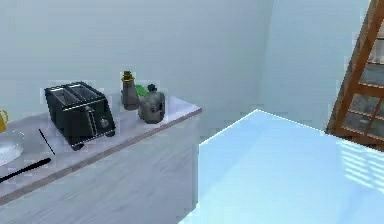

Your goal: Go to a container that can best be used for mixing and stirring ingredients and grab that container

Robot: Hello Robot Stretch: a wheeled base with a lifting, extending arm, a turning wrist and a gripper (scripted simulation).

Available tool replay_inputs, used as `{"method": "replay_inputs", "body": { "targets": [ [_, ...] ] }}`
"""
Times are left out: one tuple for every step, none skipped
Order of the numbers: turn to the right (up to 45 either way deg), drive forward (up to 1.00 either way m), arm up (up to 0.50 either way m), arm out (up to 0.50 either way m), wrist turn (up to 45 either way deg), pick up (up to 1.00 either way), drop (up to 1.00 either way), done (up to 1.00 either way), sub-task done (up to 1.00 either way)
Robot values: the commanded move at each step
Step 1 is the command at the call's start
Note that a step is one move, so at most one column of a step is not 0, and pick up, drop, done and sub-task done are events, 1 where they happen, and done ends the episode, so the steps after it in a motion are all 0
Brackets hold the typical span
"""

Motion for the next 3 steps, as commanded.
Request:
{"method": "replay_inputs", "body": {
  "targets": [
    [-45.0,0.0,0.0,0.0,0.0,0.0,0.0,0.0,0.0],
    [0.0,0.15,0.0,0.0,0.0,0.0,0.0,0.0,0.0],
    [-45.0,0.0,0.0,0.0,0.0,0.0,0.0,0.0,0.0]
  ]
}}
